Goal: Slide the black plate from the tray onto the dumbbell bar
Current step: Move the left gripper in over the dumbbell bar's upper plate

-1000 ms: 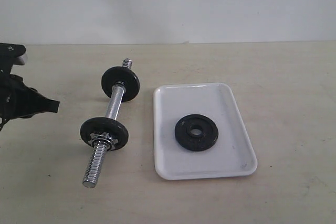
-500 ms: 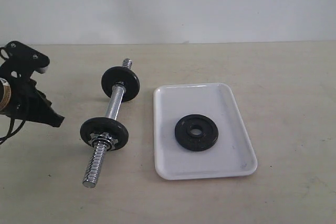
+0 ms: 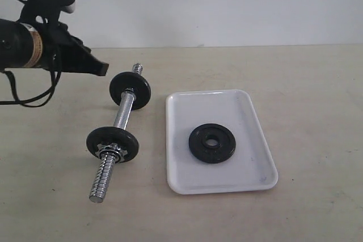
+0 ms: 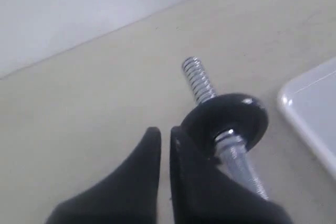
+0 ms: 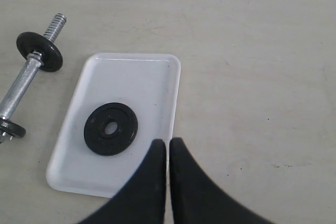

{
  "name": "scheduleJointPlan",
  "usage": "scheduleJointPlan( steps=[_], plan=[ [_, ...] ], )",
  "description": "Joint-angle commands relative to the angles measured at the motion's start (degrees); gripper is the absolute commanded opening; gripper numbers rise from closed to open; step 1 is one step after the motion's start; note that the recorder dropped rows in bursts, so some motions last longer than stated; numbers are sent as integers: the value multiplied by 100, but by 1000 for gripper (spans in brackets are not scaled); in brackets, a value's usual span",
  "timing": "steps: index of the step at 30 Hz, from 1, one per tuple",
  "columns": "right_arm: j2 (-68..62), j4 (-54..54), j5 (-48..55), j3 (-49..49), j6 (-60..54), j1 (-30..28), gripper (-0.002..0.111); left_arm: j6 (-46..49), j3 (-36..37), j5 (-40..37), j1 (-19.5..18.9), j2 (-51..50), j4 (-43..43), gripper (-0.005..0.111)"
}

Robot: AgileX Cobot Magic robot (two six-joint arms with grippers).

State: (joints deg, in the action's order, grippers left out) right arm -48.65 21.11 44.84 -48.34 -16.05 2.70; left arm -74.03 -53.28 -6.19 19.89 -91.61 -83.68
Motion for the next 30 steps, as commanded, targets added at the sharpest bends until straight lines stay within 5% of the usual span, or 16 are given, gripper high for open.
scheduleJointPlan(
  steps=[1, 7, 10, 20, 30],
  plan=[
    [-1, 111, 38, -37, -36, -32, 0, 107, -248, -158, 421, -125, 448, 4],
    [-1, 111, 38, -37, -36, -32, 0, 107, -414, -435, 485, -618, 1328, 5],
    [-1, 110, 49, -37, -36, -32, 0, 137, -452, -328, 485, -793, 1340, 15],
    [-1, 187, 177, -37, -235, -32, 0, -154, -912, -132, 485, -1384, 2141, 103],
    [-1, 281, 187, -37, -278, -21, 0, -180, -1019, -303, 546, -1689, 2659, 109]
  ],
)
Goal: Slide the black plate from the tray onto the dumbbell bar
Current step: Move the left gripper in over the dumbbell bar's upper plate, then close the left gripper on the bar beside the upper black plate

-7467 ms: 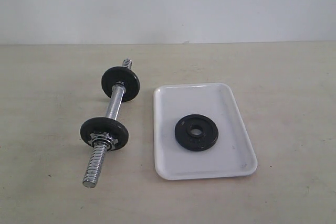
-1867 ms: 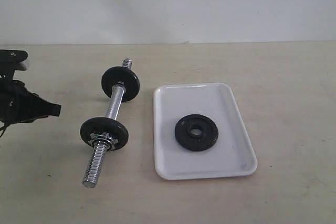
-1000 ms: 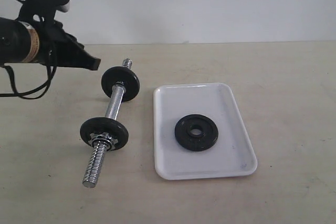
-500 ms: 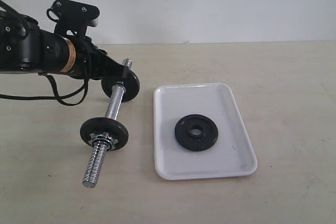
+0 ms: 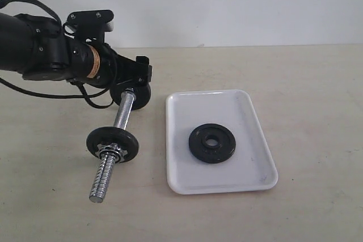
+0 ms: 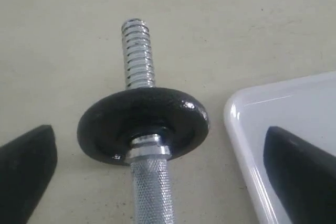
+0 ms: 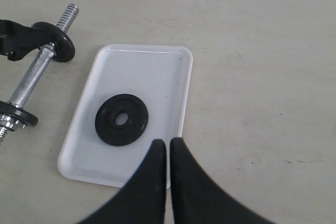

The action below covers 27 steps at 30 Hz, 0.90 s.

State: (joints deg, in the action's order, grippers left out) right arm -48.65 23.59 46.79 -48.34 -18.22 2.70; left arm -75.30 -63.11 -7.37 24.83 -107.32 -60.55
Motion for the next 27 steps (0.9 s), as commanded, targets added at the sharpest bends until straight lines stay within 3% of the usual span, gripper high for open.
scheduleJointPlan(
  steps=[1, 27],
  plan=[
    [-1, 33, -7, -37, -61, -21, 0, -53, -48, -366, 52, -190, 496, 109],
    [-1, 164, -29, -37, -171, -21, 0, 214, -407, -483, 52, -1145, 725, 108]
  ],
)
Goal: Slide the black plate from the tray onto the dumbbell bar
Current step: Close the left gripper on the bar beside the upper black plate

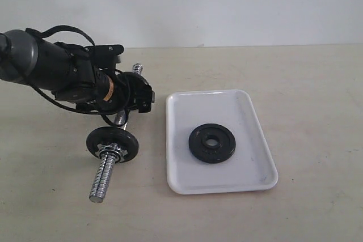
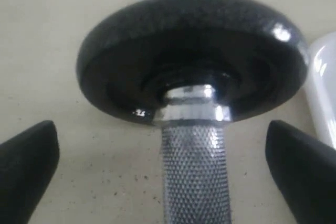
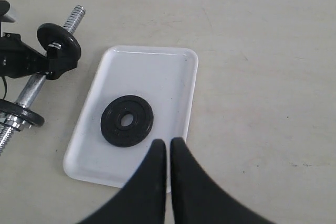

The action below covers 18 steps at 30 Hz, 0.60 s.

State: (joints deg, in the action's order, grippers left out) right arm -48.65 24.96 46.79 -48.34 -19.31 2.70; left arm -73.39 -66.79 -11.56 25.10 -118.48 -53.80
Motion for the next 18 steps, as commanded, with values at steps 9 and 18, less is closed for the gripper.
scheduleJointPlan(
  steps=[9, 18],
  plan=[
    [-1, 28, -29, -37, -62, -21, 0, 115, -188, -52, 25, -40, -45, 108],
    [-1, 28, -29, -37, -62, -21, 0, 114, -188, -66, 25, -56, -45, 108]
  ],
)
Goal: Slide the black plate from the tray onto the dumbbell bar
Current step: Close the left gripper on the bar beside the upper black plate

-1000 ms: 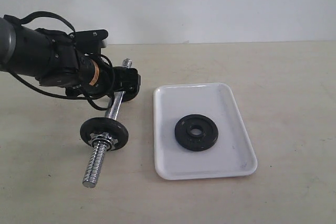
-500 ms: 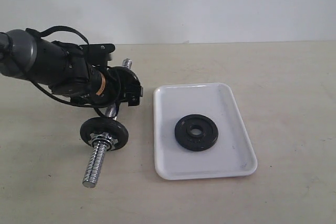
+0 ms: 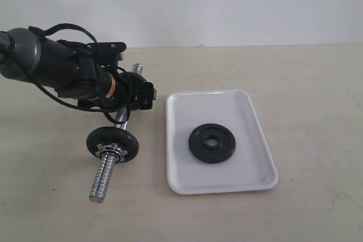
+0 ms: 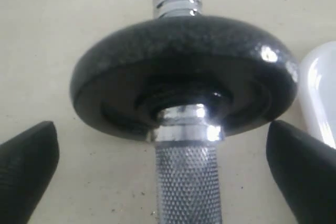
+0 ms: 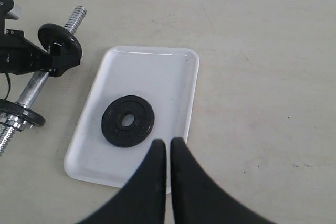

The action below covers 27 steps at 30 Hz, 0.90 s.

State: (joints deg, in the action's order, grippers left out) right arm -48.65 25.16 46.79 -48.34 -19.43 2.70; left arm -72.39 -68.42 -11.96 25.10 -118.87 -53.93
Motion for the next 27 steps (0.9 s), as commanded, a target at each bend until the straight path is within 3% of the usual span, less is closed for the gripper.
scheduleJointPlan(
  steps=[1, 27],
  plan=[
    [-1, 8, -29, -37, -50, -21, 0, 13, -24, -40, 25, -15, -47, 108],
    [-1, 8, -40, -37, -63, -21, 0, 13, -24, 30, 25, -338, -92, 108]
  ],
)
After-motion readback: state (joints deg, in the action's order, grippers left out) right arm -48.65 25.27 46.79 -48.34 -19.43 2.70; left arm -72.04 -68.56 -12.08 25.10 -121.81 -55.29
